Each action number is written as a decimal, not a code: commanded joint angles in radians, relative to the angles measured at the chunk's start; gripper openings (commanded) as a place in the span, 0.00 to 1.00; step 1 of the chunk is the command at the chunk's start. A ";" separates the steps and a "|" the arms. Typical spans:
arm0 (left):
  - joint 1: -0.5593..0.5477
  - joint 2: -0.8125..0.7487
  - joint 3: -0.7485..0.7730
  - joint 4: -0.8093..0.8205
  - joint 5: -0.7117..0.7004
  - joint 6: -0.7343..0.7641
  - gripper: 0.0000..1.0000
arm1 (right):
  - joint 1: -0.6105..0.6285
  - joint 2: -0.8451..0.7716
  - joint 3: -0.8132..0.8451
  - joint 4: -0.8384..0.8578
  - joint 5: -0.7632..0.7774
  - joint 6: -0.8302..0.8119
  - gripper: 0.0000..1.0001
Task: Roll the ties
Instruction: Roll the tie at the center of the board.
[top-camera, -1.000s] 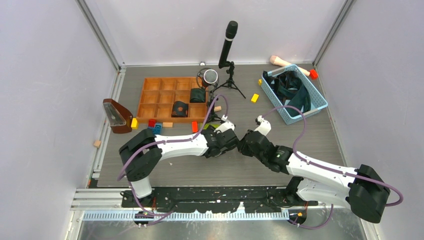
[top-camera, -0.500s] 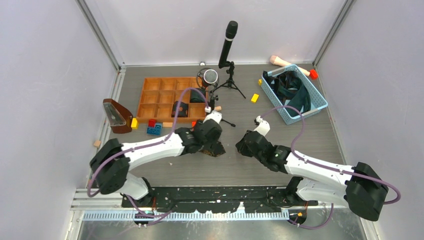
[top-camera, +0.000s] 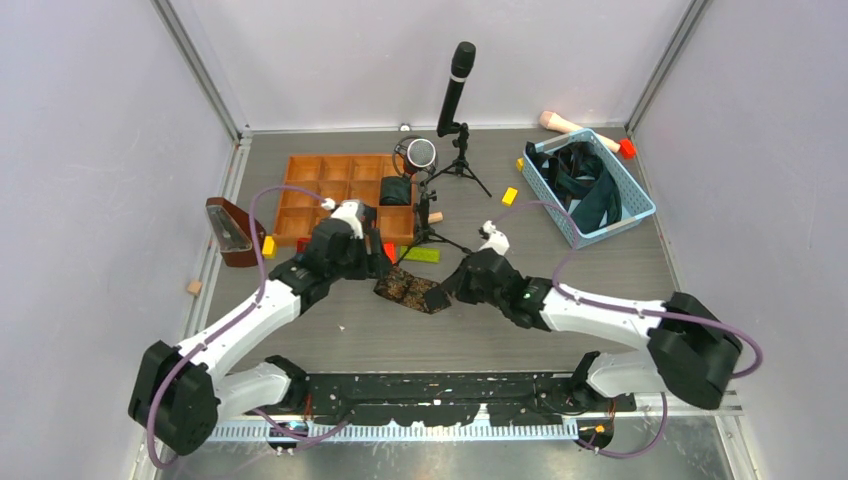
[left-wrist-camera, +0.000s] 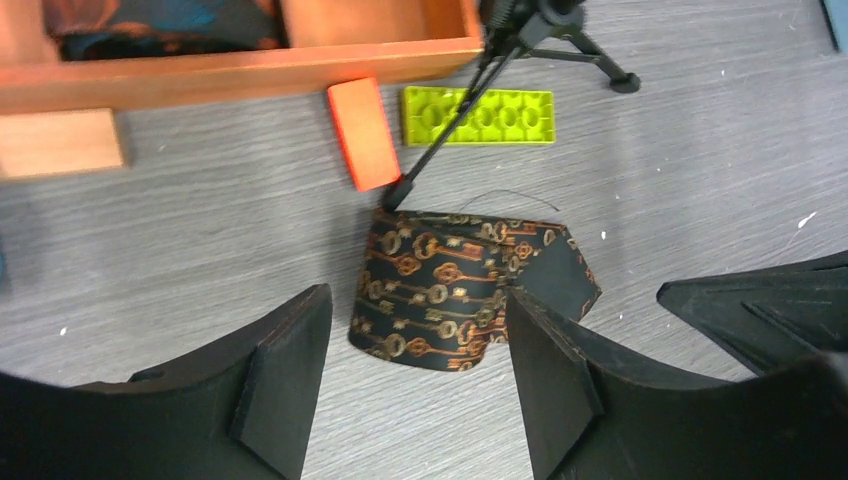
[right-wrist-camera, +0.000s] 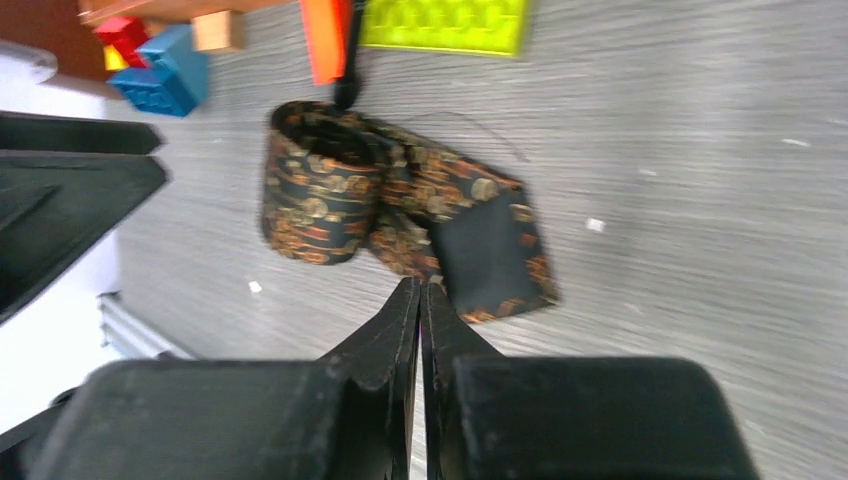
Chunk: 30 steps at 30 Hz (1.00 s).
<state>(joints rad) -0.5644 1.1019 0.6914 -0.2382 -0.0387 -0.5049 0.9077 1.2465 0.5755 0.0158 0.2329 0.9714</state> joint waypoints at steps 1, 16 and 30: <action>0.145 -0.053 -0.074 0.100 0.212 -0.087 0.67 | 0.000 0.110 0.114 0.201 -0.147 0.018 0.08; 0.248 -0.041 -0.165 0.171 0.309 -0.113 0.68 | 0.006 0.402 0.301 0.310 -0.335 0.187 0.00; 0.250 0.027 -0.172 0.230 0.336 -0.100 0.69 | 0.010 0.475 0.302 0.289 -0.299 0.198 0.00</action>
<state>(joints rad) -0.3195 1.1172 0.5194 -0.0830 0.2546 -0.6159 0.9108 1.7176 0.8536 0.2935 -0.0910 1.1660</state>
